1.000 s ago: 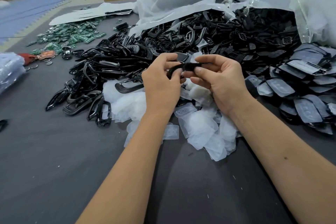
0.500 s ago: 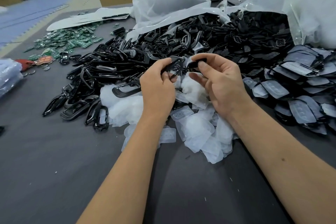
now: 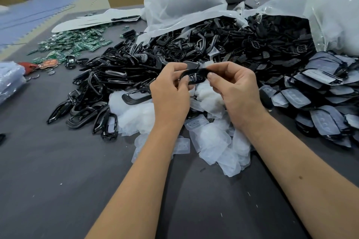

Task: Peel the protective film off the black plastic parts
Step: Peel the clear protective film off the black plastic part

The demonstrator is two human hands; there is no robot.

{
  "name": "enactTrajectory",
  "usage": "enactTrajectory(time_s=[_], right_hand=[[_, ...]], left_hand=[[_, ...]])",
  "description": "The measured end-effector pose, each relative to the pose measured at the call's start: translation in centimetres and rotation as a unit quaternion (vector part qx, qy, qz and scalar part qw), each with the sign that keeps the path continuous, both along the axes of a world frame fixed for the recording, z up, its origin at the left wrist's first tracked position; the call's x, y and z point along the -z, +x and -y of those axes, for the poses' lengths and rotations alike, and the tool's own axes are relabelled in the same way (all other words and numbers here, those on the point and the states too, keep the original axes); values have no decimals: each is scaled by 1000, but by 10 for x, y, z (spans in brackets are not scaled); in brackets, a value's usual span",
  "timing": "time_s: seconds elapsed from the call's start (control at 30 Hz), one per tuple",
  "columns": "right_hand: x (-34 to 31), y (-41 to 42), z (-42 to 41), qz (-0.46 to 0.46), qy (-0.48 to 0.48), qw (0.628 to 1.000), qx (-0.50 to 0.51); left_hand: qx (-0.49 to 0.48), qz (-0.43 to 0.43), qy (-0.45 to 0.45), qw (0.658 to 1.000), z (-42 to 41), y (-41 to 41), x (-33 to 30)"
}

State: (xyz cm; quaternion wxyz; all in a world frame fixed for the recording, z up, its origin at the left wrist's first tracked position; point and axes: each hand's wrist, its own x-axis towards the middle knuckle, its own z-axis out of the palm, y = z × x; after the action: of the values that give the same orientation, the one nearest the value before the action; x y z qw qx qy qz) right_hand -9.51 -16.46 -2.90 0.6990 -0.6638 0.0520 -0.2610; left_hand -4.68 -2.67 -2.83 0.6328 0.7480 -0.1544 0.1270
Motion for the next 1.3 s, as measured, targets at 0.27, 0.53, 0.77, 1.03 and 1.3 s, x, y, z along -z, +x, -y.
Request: enactTrajectory(time_s=[0.27, 0.53, 0.77, 1.03, 1.3], right_hand=[[0, 2, -4, -9, -69, 997, 46], [2, 2, -5, -7, -42, 998, 52], [2, 4, -4, -5, -48, 997, 61], [7, 8, -2, -15, -72, 994, 83], [6, 5, -5, -19, -118, 987, 109]], left_hand=[[22, -6, 30, 999, 2, 1, 0], [37, -19, -5, 999, 0, 0, -2], [41, -25, -14, 999, 0, -1, -5], [61, -62, -55, 995, -2, 3, -4], [86, -55, -48, 994, -2, 6, 3]])
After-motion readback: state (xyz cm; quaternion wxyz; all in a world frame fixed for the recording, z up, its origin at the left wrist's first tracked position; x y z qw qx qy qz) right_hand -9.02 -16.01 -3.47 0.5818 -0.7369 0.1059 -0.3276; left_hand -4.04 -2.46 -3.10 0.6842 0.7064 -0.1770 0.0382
